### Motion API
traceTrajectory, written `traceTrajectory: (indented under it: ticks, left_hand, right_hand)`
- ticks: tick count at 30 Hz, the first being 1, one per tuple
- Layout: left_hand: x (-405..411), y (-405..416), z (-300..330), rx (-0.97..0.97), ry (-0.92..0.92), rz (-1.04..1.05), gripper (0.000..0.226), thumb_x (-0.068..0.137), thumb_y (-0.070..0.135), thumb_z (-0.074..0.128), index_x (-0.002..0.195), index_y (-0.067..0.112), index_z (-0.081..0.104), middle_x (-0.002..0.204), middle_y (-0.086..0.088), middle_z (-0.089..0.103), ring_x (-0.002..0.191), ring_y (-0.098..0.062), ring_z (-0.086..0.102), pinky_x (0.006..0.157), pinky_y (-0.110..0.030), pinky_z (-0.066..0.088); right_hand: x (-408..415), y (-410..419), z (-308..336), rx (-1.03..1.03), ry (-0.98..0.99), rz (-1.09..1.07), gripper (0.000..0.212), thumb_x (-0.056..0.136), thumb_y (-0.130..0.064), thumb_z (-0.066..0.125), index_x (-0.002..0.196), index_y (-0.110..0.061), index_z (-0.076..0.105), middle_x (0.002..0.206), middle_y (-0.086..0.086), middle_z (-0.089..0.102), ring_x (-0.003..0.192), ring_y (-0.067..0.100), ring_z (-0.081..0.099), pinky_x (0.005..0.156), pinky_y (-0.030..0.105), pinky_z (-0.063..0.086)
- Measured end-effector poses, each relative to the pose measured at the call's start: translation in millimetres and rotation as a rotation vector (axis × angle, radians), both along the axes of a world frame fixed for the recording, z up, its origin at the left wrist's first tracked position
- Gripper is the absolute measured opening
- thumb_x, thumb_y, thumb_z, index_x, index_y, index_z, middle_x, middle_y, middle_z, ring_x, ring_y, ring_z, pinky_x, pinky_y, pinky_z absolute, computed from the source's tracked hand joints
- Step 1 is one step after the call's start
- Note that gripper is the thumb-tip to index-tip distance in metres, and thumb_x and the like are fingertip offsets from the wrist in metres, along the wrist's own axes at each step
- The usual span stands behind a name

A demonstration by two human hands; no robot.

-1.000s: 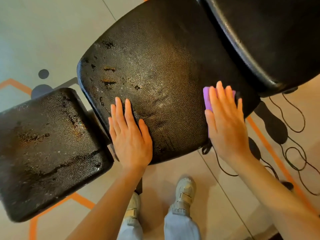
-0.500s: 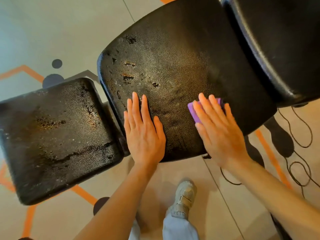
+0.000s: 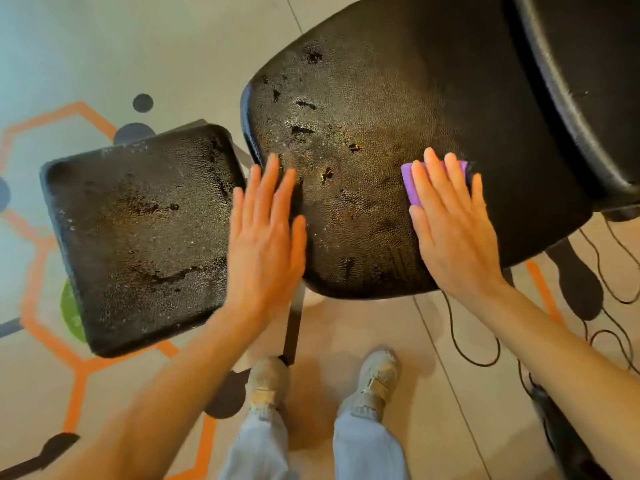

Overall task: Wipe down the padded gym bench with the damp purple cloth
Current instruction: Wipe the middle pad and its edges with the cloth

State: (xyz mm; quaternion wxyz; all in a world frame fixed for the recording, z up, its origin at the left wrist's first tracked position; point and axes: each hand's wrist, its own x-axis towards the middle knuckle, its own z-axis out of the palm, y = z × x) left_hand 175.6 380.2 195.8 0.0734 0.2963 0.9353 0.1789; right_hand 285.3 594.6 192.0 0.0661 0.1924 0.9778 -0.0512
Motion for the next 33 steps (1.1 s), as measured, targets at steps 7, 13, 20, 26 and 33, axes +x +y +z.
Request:
traceTrajectory:
  ticks: [7,13,20,26,33]
  left_hand:
    - [-32.5,-67.3,-1.3,-0.208,0.058,0.019,0.057,0.103,0.034,0.028,0.155,0.011,0.023,0.166,-0.01,0.01,0.154,-0.026,0.003,0.125,-0.041,-0.001]
    - [-31.5,-66.4,-4.3,-0.222,0.068,0.023,0.057,0.103,0.037,0.026,0.155,0.014,0.022,0.166,-0.008,0.012,0.154,-0.025,0.006,0.126,-0.043,0.003]
    - [-31.9,-66.3,-4.6,-0.199,0.071,0.025,0.056,0.104,0.033,0.033,0.155,0.013,0.023,0.165,-0.01,0.015,0.154,-0.028,0.009,0.125,-0.045,0.007]
    - [-32.1,-66.6,-4.2,-0.204,0.064,0.027,0.057,0.103,0.034,0.033,0.155,0.014,0.022,0.165,-0.008,0.014,0.154,-0.026,0.008,0.126,-0.044,0.006]
    - [-31.0,-65.5,-4.0,-0.219,0.07,0.037,0.056,0.104,0.033,0.035,0.155,0.014,0.022,0.165,-0.008,0.014,0.154,-0.026,0.008,0.126,-0.043,0.006]
  right_hand:
    - [16.3,-27.8,7.5,-0.037,-0.01,-0.046,0.053,0.102,-0.029,0.02,0.153,-0.016,0.02,0.161,0.004,0.015,0.15,0.025,0.01,0.121,0.051,0.014]
    - [-19.9,-69.4,-9.1,-0.046,-0.026,0.268,0.053,0.102,-0.03,0.025,0.153,-0.018,0.016,0.162,0.001,0.011,0.15,0.02,0.007,0.122,0.045,0.013]
    - [9.3,-70.2,2.8,0.054,-0.003,-0.127,0.055,0.101,-0.027,0.027,0.152,-0.01,0.018,0.161,0.009,0.015,0.149,0.03,0.011,0.12,0.051,0.015]
    - [10.7,-56.9,-7.1,0.044,-0.032,0.332,0.055,0.1,-0.024,0.033,0.153,-0.014,0.019,0.16,0.003,0.018,0.149,0.022,0.015,0.119,0.047,0.022]
    - [2.8,-108.0,-9.4,-0.079,-0.017,0.274,0.051,0.102,-0.024,0.03,0.152,-0.015,0.023,0.161,0.002,0.018,0.15,0.022,0.013,0.12,0.047,0.019]
